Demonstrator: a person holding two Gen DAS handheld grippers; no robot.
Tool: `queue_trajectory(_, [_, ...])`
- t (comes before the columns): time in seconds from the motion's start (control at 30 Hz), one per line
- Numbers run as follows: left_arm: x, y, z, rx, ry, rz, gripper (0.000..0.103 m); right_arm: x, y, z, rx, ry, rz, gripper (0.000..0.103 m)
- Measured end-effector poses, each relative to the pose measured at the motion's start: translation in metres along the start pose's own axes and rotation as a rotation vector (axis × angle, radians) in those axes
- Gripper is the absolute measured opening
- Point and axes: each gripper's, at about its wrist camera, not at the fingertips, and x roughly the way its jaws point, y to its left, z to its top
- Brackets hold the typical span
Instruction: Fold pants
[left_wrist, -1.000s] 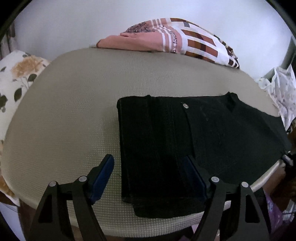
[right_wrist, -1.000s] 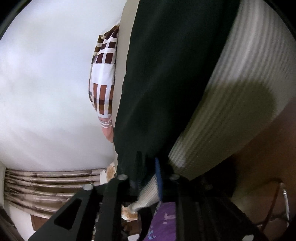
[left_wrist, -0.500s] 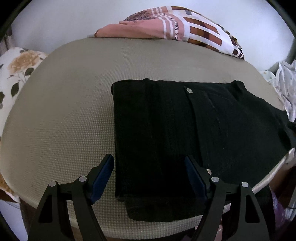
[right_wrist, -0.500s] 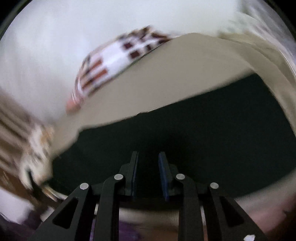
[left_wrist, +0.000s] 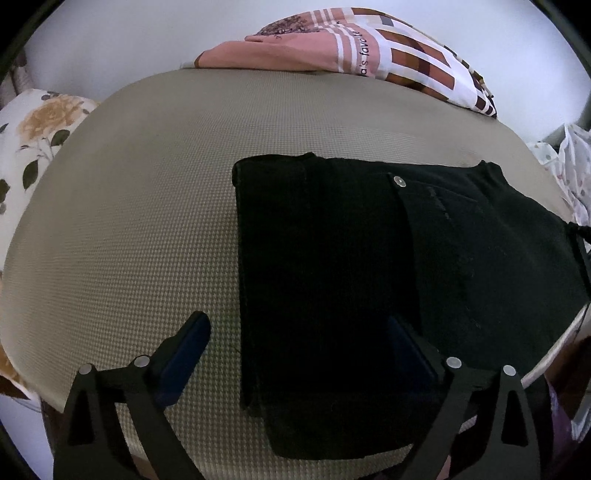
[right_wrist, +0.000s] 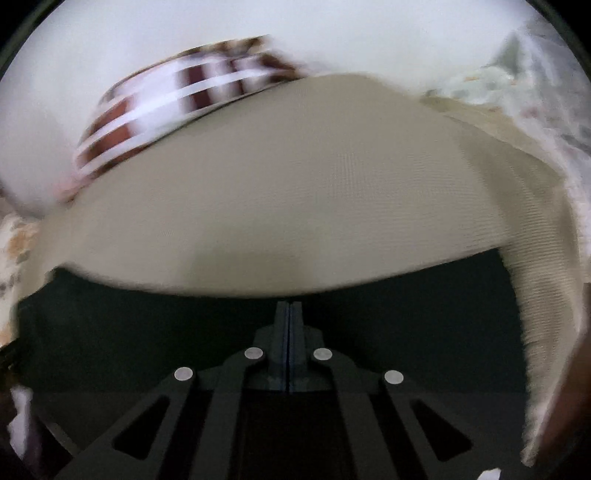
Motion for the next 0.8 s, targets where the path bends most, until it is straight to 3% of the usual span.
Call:
queue_trajectory(0.03, [0.001, 0.0, 0.001, 0.002, 0.002, 0.004, 0.098, -0.002, -0.013, 0.001, 0.03, -0.01, -0.062, 0.0])
queue_trajectory(0.1, [0.001, -0.001, 0.003, 0.001, 0.003, 0.006, 0.098, -0.014, -0.037, 0.004, 0.134, -0.058, -0.098, 0.0])
queue_trajectory(0.13, [0.001, -0.002, 0.004, 0.006, 0.002, 0.011, 0.098, -0.027, -0.061, -0.002, 0.236, -0.106, -0.073, 0.008])
queue_trajectory(0.23, [0.0, -0.004, 0.005, 0.02, -0.005, 0.024, 0.098, -0.051, -0.096, -0.019, 0.389, -0.186, -0.031, 0.009])
queue_trajectory(0.37, [0.001, -0.007, 0.005, 0.025, -0.005, 0.024, 0.098, -0.059, -0.118, -0.033, 0.369, -0.167, -0.104, 0.009])
queue_trajectory(0.8, [0.002, -0.014, 0.009, 0.032, 0.005, 0.055, 0.099, -0.029, -0.11, -0.017, 0.251, -0.13, -0.097, 0.009])
